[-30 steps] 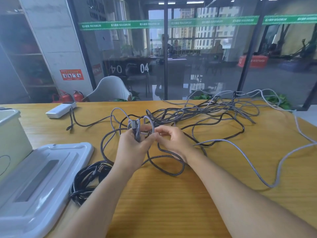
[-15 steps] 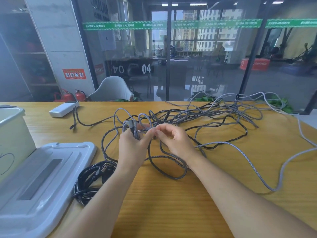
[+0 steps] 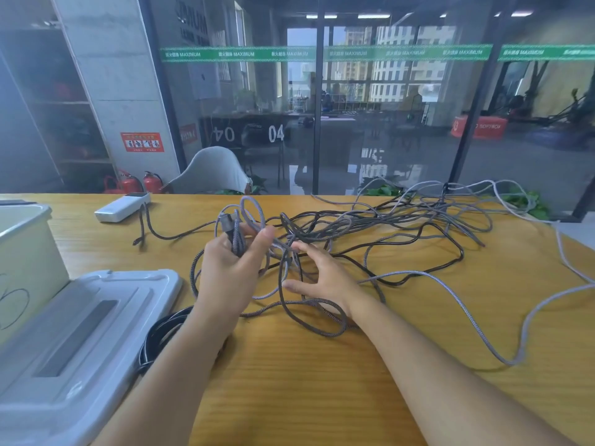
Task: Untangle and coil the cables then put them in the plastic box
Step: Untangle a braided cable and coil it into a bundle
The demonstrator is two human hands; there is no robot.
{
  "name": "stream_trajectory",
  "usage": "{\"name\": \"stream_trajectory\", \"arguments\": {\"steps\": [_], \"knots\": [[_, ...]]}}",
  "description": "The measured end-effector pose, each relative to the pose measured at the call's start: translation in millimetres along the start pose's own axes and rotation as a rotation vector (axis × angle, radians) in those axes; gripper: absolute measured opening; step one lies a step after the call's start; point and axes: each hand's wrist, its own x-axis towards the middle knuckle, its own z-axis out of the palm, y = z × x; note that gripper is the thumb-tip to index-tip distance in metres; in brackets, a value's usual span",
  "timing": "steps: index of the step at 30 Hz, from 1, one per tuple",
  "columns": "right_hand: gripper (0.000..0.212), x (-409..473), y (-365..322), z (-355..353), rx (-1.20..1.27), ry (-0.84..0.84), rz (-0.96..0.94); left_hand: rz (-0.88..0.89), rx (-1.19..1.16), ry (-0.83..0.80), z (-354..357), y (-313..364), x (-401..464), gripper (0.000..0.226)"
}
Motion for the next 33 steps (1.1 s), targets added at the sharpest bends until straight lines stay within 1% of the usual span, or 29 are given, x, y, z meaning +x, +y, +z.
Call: {"name": "stream_trajectory", "arguments": {"steps": [3, 5, 6, 8, 9, 11, 13, 15, 17, 19, 20, 22, 24, 26, 27, 29, 31, 33], "knots": [[0.07, 3, 5, -4, -0.023, 0.008, 0.009, 0.028, -0.125, -0.018, -6, 10, -1, 0.037], [0.067, 3, 6, -5, -0.037, -0.007, 0.015, 0.05, -0.224, -0.057, -10, 13, -1, 0.052], [0.065, 3, 6, -5, -0.04, -0.012, 0.02, 0.055, -0.258, -0.067, -11, 14, -1, 0.052], [0.054, 3, 8, -3, -0.02, 0.016, 0.035, 0.059, -0.291, -0.085, -12, 15, -2, 0.041], [0.045, 3, 9, -2, -0.004, 0.067, 0.034, 0.044, -0.291, -0.088, -11, 15, -3, 0.04], [0.028, 4, 13, 0, 0.008, 0.225, 0.02, 0.029, -0.233, -0.075, -8, 15, -5, 0.044], [0.021, 5, 16, 2, 0.033, 0.321, 0.015, 0.045, -0.118, -0.048, -4, 15, -7, 0.038], [0.019, 4, 13, 2, 0.052, 0.371, -0.013, 0.066, -0.013, -0.049, 1, 15, -9, 0.037], [0.016, 3, 12, -1, 0.067, 0.429, -0.071, 0.057, 0.013, -0.039, 5, 13, -10, 0.046], [0.017, 0, 11, -5, 0.045, 0.482, -0.134, 0.032, 0.013, -0.009, 6, 9, -9, 0.048], [0.018, 0, 10, -7, 0.025, 0.501, -0.154, 0.025, 0.018, -0.005, 6, 7, -8, 0.045], [0.018, -1, 5, -12, 0.022, 0.511, -0.182, 0.02, 0.043, -0.032, 6, 2, -8, 0.028], [0.018, -3, -2, -16, 0.046, 0.498, -0.221, 0.016, 0.069, -0.099, 8, -1, -9, 0.012], [0.015, -7, -11, -18, 0.047, 0.45, -0.29, 0.001, 0.101, -0.163, 13, -3, -12, 0.005], [0.014, -8, -14, -18, 0.045, 0.408, -0.316, -0.001, 0.112, -0.186, 16, -4, -14, 0.005], [0.021, -9, -19, -18, 0.018, 0.35, -0.338, -0.006, 0.116, -0.203, 20, -6, -16, 0.01], [0.028, -8, -19, -19, -0.028, 0.332, -0.364, -0.014, 0.108, -0.196, 21, -6, -18, 0.015], [0.029, -7, -21, -20, -0.08, 0.329, -0.385, -0.018, 0.107, -0.205, 23, -5, -19, 0.016]]}}
